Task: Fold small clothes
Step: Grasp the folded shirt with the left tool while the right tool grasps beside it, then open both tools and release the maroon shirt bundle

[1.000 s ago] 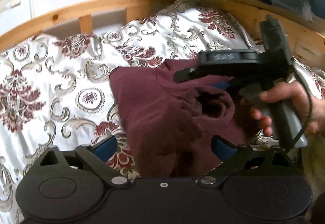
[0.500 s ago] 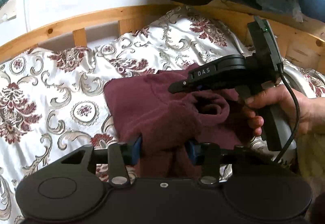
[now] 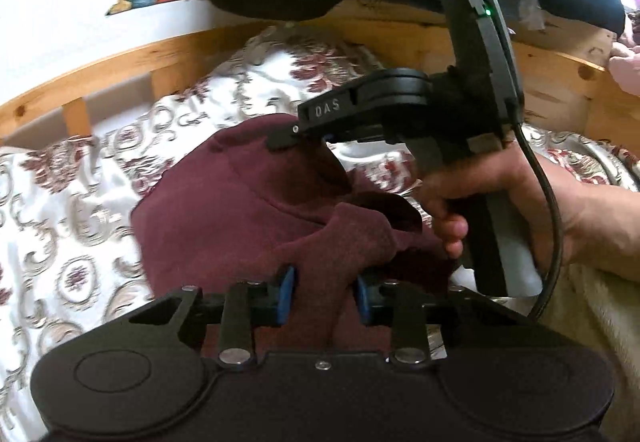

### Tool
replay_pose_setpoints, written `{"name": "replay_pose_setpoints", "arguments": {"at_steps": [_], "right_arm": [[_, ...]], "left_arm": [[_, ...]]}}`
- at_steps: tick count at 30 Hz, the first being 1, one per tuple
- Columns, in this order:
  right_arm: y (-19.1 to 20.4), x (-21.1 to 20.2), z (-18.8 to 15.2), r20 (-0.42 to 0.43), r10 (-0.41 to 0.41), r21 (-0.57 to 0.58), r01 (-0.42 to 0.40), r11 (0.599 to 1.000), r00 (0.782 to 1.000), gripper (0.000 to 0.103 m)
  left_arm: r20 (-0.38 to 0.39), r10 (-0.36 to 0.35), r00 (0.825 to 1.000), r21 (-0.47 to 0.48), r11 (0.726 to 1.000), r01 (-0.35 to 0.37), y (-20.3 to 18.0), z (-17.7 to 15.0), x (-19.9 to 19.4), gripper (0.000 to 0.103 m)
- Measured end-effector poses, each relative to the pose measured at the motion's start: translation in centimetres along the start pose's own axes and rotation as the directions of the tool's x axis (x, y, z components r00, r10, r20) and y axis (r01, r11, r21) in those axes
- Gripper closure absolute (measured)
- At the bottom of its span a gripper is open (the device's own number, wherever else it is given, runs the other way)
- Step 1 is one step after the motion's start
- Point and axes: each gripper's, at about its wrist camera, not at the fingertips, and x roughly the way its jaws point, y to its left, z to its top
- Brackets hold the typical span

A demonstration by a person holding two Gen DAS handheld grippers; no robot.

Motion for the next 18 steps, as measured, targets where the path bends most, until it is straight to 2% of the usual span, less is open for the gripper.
{"name": "replay_pose_setpoints", "arguments": {"at_steps": [6,13,18], "right_arm": [[-2.7,-1.7,0.9,0.016,-0.07,0.066,0.069,0.995,0.997,0.094],[-4.9,-2.1,0.7,-0.03,-0.131,0.127,0.134,0.983,0.991,0.094],[-5.3,-1.6,0.2,-0.079,-0.164,0.135,0.173,0.976,0.983,0.093]], "left_arm": [[-0.023,-0.06,0.998,-0.019,0.998,0.06,-1.7,0.9,1.4,0.07],[-0.072,-0.085,0.994,-0.017,0.996,0.084,-2.5,0.2,1.9,0.07],[-0.096,-0.106,0.99,-0.043,0.994,0.102,-2.2,-0.1,2.3,0.066]]}}
